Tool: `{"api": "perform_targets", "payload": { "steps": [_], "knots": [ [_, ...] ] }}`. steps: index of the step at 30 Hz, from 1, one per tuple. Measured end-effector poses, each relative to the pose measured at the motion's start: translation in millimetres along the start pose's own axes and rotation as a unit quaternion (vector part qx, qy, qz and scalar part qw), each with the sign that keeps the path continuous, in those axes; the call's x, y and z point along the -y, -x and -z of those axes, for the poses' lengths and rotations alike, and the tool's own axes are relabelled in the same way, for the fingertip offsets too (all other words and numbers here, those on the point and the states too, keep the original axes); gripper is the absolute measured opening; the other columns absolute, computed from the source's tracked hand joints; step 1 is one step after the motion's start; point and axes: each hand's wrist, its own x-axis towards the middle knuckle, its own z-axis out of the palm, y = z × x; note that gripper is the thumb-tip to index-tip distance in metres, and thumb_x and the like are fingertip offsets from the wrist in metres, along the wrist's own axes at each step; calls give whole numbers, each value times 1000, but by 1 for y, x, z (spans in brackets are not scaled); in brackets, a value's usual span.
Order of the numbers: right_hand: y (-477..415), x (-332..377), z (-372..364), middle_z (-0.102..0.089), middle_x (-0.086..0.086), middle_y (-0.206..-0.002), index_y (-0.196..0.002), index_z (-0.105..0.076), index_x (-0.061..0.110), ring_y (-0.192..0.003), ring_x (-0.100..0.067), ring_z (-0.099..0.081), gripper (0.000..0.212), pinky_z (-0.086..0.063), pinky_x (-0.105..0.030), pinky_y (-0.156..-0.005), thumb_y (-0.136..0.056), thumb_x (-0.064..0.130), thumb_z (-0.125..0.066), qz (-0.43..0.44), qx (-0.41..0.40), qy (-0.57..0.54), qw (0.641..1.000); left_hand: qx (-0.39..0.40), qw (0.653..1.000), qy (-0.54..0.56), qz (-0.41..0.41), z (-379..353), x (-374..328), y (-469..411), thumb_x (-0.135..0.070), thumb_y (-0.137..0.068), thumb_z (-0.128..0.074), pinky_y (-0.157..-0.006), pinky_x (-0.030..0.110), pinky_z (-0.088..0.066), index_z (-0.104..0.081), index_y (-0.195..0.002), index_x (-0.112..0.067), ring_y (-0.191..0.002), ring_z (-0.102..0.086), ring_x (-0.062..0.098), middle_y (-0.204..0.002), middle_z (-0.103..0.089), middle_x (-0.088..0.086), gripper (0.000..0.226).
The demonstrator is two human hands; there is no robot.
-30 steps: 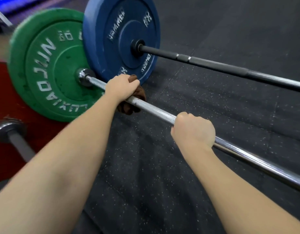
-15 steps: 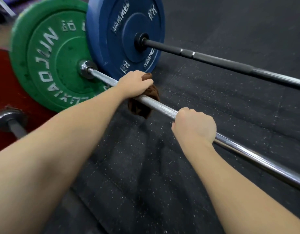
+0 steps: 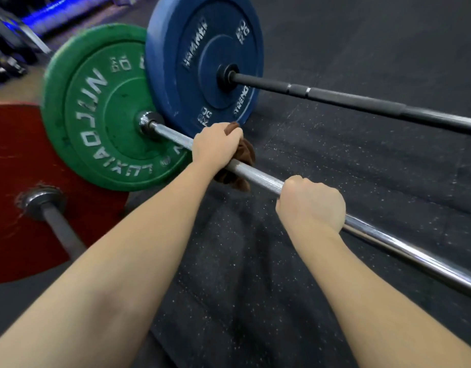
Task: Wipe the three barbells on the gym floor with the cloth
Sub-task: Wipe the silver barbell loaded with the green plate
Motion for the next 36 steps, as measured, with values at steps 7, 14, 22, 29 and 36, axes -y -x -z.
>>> {"api": "perform_targets", "payload": {
  "steps": [7,14,22,29,36],
  "knots": [
    [2,1,1,-56,-5,-76,-91,-42,15,-61,-28,-44,13,-30,-32,-56,-98,20,-52,0,-8,4,1000,16,996,14,-88,-17,-37,42,-40,-89,-50,-68,36,-33,-52,-68,-25,-75,-52,26,-69,-56,-7,26],
    [2,0,5,-38,1,-63,-95,-50,16,-49,-20,-34,13,-31,-32,-54,-98,27,-55,0,6,9,1000,19,996,45,-78,-14,-38,44,-44,-86,-46,-63,36,-31,-42,-58,-25,-70,-54,27,-63,-51,-6,33],
    [13,-49,42,-58,-2,-109,-118,-45,18,-98,-29,-61,50,-41,-36,-73,-91,58,-56,33,145,42,988,18,996,32,-86,-15,-33,42,-49,-87,-39,-68,38,-39,-48,-65,-28,-77,-58,31,-75,-63,-2,32],
    [34,-74,34,-49,2,-75,-93,-54,18,-71,-28,-55,17,-44,-35,-68,-94,35,-54,-13,162,31,986,30,997,17,-74,-15,-36,42,-47,-86,-40,-70,38,-39,-49,-65,-29,-82,-56,33,-79,-63,0,29],
    [39,-74,34,-48,1,-72,-87,-51,20,-58,-22,-46,8,-43,-34,-64,-92,25,-54,-6,126,24,992,86,989,26,-120,-23,-68,74,-44,-92,-49,-70,37,-36,-56,-73,-31,-80,-57,28,-80,-65,-4,24]
  ]
}}
